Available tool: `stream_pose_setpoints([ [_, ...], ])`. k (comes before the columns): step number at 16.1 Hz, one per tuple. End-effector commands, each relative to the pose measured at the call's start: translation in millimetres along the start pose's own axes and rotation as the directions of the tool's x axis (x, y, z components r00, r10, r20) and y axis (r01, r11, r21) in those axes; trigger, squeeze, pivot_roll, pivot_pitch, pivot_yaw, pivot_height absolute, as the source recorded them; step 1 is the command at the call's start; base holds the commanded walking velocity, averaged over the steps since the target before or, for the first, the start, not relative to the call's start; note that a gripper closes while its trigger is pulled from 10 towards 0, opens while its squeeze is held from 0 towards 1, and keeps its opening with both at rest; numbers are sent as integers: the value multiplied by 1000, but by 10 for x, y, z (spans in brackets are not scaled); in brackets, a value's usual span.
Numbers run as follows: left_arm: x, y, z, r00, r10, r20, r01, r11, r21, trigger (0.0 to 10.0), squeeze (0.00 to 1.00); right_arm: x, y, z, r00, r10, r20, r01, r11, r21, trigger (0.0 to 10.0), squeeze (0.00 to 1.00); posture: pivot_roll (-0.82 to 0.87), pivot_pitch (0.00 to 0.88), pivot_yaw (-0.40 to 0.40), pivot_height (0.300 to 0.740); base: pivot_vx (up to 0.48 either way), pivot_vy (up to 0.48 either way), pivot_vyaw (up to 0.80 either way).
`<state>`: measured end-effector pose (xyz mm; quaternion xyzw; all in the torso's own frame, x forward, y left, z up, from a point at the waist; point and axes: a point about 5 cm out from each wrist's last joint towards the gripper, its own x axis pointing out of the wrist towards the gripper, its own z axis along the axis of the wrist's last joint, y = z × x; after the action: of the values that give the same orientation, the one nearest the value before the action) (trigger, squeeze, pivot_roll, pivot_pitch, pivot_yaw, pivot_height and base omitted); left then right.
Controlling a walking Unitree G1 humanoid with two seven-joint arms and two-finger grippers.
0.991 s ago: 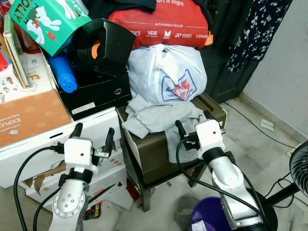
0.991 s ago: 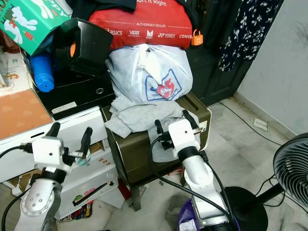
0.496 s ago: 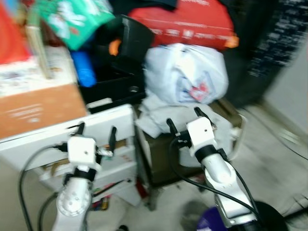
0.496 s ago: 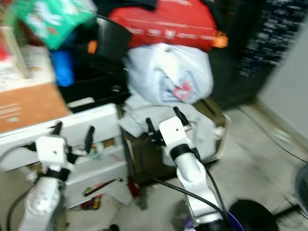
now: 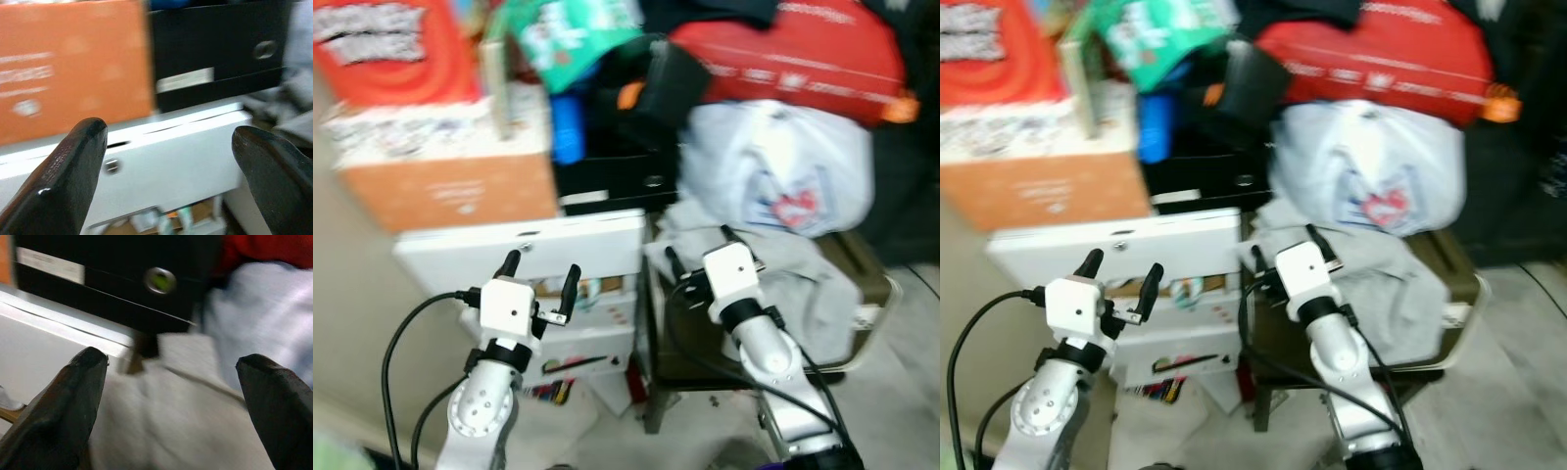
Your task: Clean up the room
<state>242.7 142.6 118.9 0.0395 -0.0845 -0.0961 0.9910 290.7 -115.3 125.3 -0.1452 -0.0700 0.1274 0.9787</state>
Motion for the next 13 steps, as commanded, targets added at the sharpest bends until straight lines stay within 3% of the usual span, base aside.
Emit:
stream_pose_setpoints([
  [1, -52, 50, -26, 1000, 3, -23, -3, 1000, 6, 10000, 0, -32, 54, -9, 1000, 13, 0, -13, 1000, 15, 10000, 0, -16, 53, -31, 740, 0, 0, 731],
  [5, -76, -51, -39, 999, -27, -32, 26, 1000, -17, 10000, 0, -52, 57, -48, 1000, 20, -12, -20, 1000, 9, 10000, 0, -15, 55, -30, 740, 0, 0, 716],
  [8, -97, -66, -38, 997, -58, -41, 56, 997, -61, 10000, 0, -47, 73, -36, 1000, 15, -7, -15, 1000, 16, 10000, 0, -16, 60, -29, 740, 0, 0, 712],
  [13, -96, -93, -40, 996, -73, -45, 70, 995, -67, 10000, 0, -49, 49, -32, 1000, 12, -6, -12, 1000, 14, 10000, 0, -25, 65, -33, 740, 0, 0, 684],
])
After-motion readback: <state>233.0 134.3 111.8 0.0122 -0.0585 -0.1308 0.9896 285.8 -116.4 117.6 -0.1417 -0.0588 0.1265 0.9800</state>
